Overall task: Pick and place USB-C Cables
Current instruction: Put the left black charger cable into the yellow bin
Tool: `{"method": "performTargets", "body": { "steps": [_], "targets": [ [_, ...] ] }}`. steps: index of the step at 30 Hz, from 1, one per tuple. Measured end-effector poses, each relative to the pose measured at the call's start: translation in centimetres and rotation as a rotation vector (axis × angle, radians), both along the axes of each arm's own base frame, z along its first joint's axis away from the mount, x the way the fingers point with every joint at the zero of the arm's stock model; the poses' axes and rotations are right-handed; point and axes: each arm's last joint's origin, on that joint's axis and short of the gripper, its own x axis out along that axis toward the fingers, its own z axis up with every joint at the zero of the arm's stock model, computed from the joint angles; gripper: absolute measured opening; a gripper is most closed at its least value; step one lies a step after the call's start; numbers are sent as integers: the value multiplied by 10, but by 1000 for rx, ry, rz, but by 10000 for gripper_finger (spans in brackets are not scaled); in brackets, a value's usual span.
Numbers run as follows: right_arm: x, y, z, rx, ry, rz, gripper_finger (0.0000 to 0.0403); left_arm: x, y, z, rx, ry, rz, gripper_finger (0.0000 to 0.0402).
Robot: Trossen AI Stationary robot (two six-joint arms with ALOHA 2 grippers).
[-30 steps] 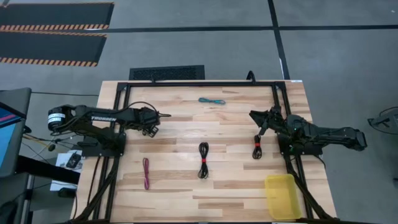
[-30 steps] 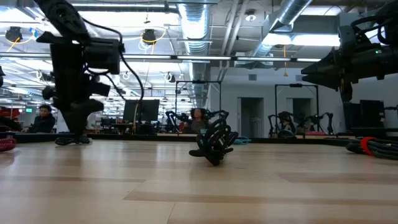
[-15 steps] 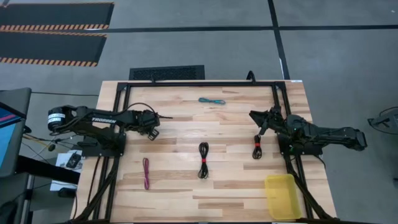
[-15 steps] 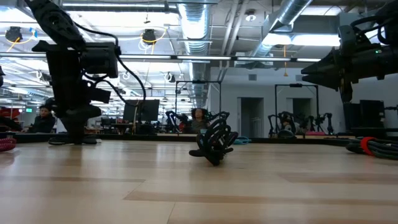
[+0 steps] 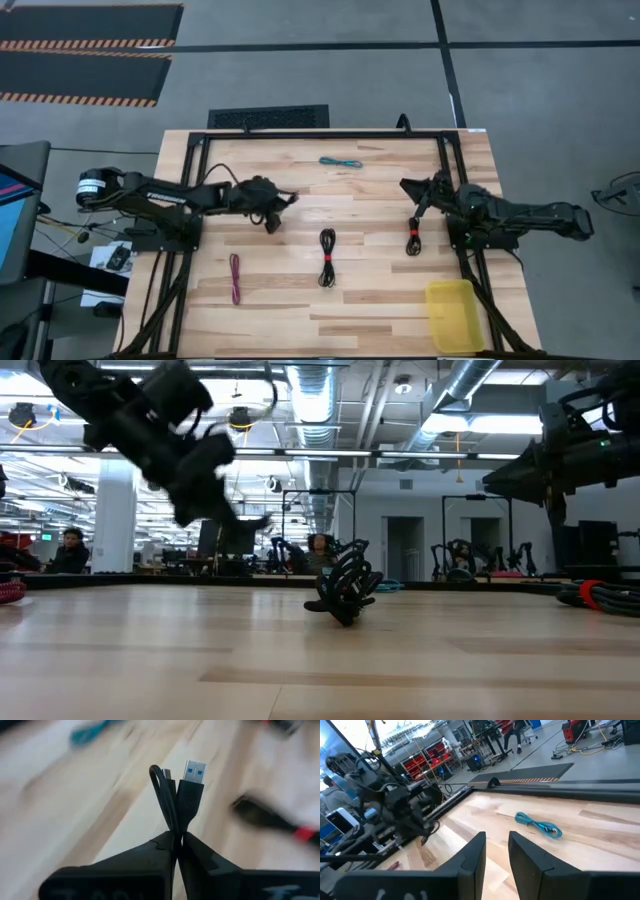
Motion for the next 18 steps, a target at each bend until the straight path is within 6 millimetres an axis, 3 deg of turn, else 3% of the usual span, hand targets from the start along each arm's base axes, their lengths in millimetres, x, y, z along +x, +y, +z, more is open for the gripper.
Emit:
{"method": "performTargets", "body": {
  "steps": [5,10,13,18],
  "targets": [
    [3,1,3,26,2,18,95,10,-10,16,46,-185,-27,2],
    [7,8,0,74,10,99,89,28,-24,16,90,-295,-74,1],
    [7,12,0,74,16,138,85,51,-32,11,110,-307,-113,0],
    [6,18,9,19,102,213,80,112,-52,9,186,-331,-209,0]
  ]
}}
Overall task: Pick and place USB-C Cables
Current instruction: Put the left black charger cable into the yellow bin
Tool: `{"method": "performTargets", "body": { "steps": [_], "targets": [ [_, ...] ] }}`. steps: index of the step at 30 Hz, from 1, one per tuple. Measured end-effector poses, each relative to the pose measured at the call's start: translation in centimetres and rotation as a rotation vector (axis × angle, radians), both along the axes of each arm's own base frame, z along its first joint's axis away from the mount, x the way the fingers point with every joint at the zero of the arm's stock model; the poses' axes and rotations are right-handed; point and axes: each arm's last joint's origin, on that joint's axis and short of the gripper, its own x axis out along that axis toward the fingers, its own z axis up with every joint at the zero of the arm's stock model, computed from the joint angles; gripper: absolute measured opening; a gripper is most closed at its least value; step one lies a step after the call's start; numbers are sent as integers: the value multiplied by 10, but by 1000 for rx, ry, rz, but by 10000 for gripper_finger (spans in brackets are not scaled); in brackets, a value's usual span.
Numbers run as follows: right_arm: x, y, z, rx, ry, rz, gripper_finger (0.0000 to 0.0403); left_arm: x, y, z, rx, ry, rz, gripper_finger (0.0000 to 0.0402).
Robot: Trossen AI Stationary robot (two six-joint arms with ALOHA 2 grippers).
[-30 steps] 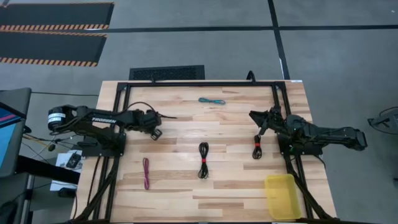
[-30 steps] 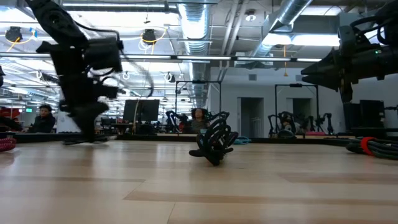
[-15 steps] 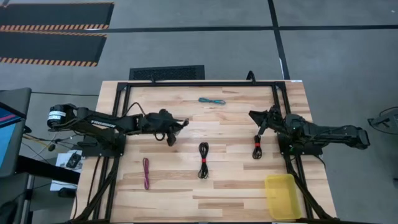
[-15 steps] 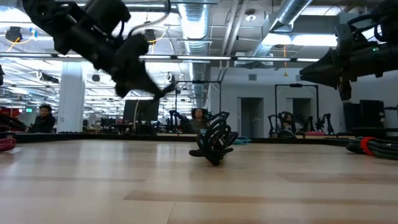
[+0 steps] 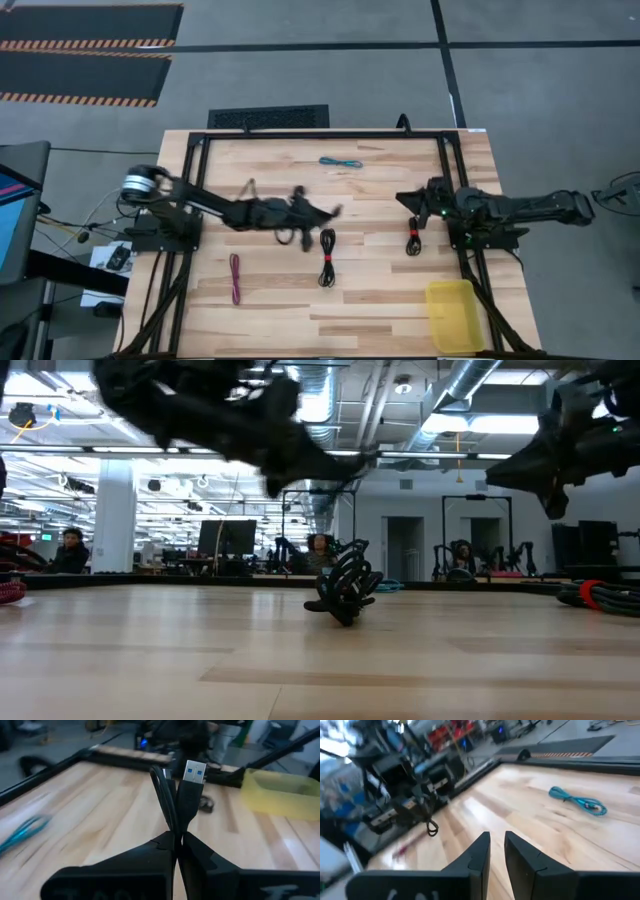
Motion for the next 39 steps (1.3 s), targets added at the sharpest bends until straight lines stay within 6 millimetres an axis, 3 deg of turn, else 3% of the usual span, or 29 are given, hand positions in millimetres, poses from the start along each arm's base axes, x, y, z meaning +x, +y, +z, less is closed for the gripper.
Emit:
{"method": "performTargets", "body": {
  "steps": [6,11,18,31,35,39],
  "targets": [
    [-12,-1,19,-80,216,-54,74,76,-41,8,74,-152,-200,0],
    [-17,-3,29,-99,247,-114,71,131,-73,3,99,-231,-337,0],
    [-20,-3,24,-82,301,-122,71,185,-92,-13,53,-317,-474,0],
    [-21,-2,20,-40,311,-167,71,247,-106,-30,124,-554,-622,0],
    [-22,-2,20,-37,310,-172,71,244,-105,-47,162,-656,-583,0],
    [-22,-3,20,-45,309,-201,71,246,-96,-45,161,-679,-559,0]
  ]
}}
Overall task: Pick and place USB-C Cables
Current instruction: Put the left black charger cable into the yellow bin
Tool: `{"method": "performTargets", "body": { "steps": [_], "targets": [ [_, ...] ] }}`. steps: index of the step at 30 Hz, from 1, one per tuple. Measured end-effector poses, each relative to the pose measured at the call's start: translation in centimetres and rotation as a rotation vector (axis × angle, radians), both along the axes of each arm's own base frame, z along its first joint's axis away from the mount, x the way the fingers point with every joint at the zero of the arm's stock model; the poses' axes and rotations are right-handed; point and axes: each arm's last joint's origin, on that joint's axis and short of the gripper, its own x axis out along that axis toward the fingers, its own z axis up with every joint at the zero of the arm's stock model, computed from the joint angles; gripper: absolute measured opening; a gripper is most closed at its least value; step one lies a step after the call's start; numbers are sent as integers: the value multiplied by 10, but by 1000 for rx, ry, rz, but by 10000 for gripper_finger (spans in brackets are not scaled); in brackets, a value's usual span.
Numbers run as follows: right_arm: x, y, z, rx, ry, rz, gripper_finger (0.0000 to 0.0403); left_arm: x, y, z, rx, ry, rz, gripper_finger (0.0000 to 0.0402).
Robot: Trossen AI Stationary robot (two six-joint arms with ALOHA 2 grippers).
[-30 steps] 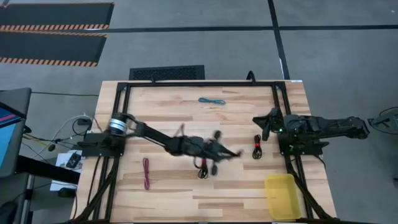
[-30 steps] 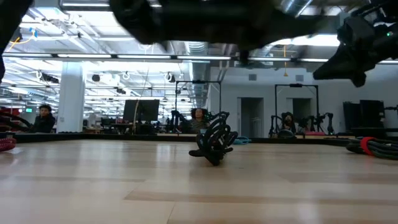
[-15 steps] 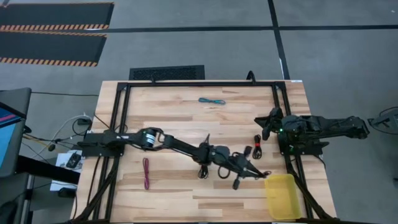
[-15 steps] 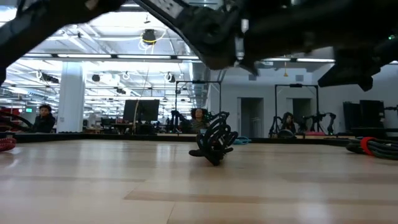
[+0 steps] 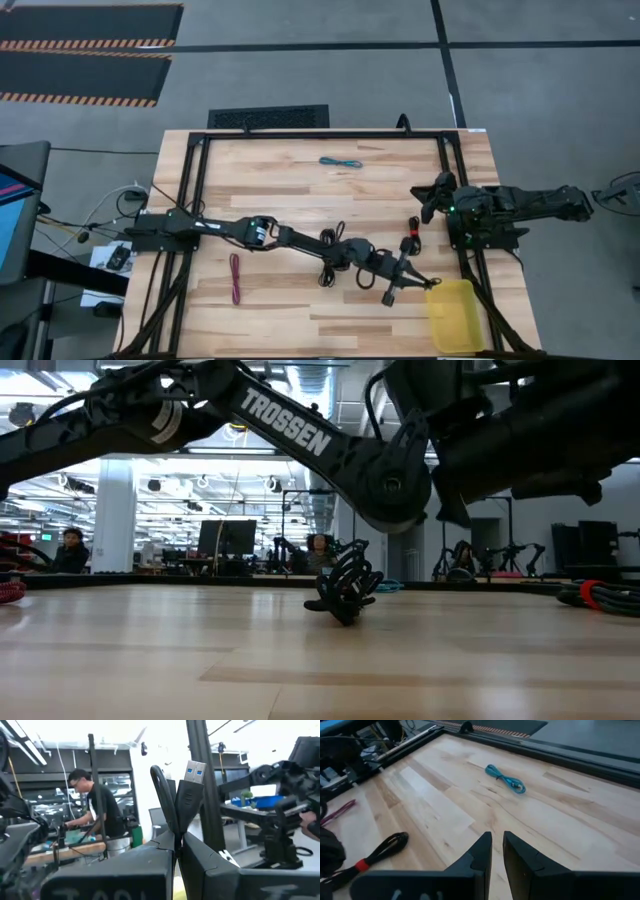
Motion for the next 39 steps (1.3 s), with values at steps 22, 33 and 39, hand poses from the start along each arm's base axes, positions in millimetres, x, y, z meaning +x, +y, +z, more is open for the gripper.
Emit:
{"method": "performTargets", "body": {
  "steps": [22,33,39],
  "targets": [
    [1,0,2,10,-32,-13,71,2,-12,3,23,25,80,5],
    [1,0,2,12,-35,-10,71,1,-14,0,39,5,98,20],
    [1,0,2,15,-36,-7,71,2,-14,-2,27,31,92,19]
  ]
}}
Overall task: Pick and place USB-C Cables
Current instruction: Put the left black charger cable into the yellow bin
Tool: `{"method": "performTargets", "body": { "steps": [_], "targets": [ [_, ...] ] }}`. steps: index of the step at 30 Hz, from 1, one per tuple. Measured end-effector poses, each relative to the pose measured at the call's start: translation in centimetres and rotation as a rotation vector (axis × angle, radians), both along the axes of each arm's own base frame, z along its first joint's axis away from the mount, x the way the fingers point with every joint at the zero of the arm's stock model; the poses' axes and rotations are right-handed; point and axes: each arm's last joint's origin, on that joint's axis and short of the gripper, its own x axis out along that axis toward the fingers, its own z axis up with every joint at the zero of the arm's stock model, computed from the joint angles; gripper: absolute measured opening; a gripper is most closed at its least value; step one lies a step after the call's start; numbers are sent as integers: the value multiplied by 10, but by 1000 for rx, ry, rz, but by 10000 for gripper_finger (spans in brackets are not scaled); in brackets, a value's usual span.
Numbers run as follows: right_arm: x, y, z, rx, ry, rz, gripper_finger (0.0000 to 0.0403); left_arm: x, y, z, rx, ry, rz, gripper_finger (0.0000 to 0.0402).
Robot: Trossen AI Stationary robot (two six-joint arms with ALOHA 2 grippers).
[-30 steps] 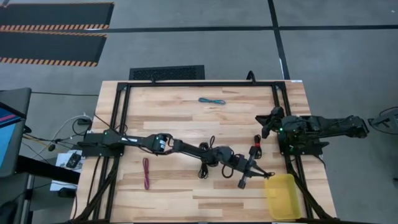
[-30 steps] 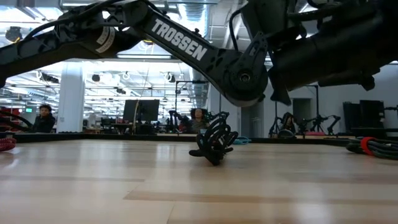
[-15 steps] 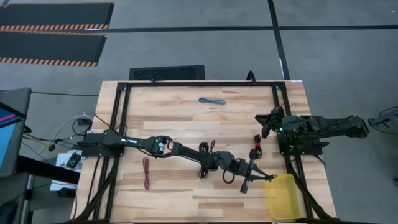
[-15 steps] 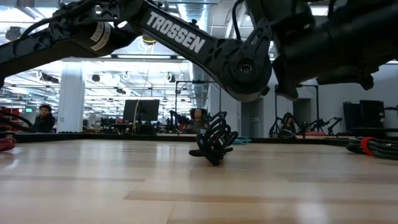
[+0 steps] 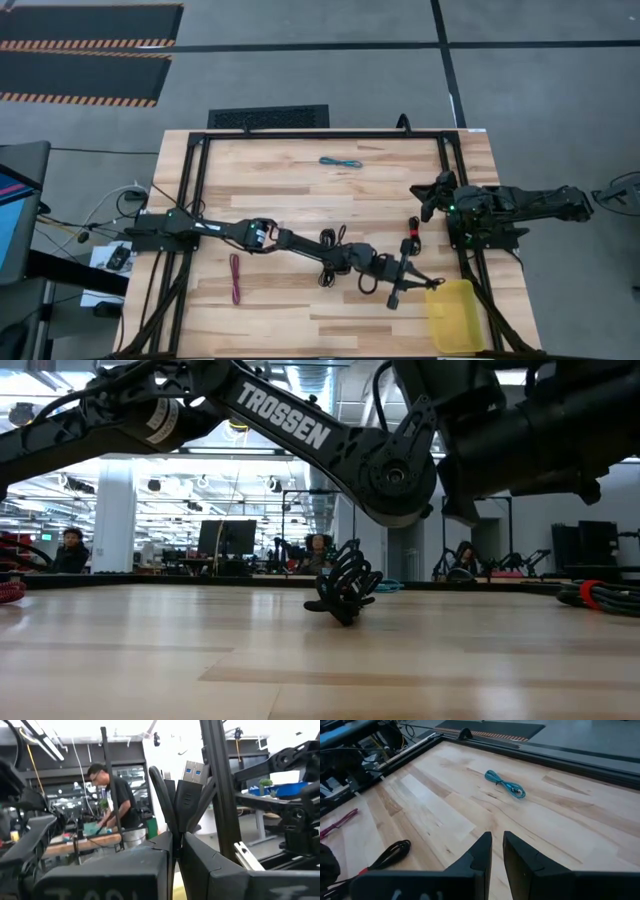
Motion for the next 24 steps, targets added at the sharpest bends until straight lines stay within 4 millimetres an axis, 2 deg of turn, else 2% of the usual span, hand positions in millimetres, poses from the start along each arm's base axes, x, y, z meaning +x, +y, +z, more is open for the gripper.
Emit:
{"method": "performTargets", "body": {
  "steps": [6,9,13,18,24],
  "targets": [
    [0,2,0,12,-6,22,71,4,1,-7,-36,133,9,19],
    [1,4,2,0,-7,51,71,5,2,-3,-5,197,24,19],
    [0,9,16,-30,-40,121,71,5,5,20,94,351,124,9],
    [-4,15,38,-86,-105,172,71,-2,7,60,206,410,234,4],
    [-7,21,44,-119,-116,207,71,-12,10,61,257,630,298,2]
  ]
}}
